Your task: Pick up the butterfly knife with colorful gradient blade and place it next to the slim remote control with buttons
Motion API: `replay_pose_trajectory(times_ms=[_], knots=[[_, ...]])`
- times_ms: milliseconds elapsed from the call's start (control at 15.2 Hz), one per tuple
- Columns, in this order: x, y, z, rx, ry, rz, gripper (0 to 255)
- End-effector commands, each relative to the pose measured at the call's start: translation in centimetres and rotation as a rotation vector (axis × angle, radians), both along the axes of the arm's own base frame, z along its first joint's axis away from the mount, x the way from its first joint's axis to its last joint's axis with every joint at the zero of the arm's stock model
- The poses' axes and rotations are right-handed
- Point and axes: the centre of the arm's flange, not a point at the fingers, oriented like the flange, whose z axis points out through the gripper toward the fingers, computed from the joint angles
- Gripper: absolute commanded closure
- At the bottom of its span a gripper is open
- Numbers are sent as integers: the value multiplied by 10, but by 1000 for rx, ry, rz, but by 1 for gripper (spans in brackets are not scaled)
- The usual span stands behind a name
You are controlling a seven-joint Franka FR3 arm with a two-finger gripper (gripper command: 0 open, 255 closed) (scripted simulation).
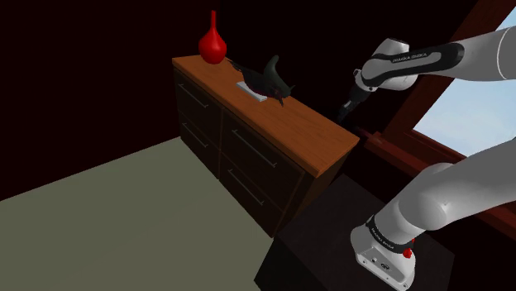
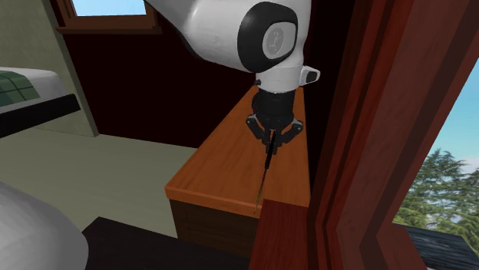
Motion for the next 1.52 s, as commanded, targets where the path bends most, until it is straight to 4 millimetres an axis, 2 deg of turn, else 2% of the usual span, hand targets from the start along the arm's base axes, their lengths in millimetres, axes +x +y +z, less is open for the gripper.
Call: replay_pose_trajectory(times_ms=[0,264,1452], knots=[[0,-1,12,0,0,0,255],[0,-1,30,0,0,0,255],[194,136,35,0,0,0,255]])
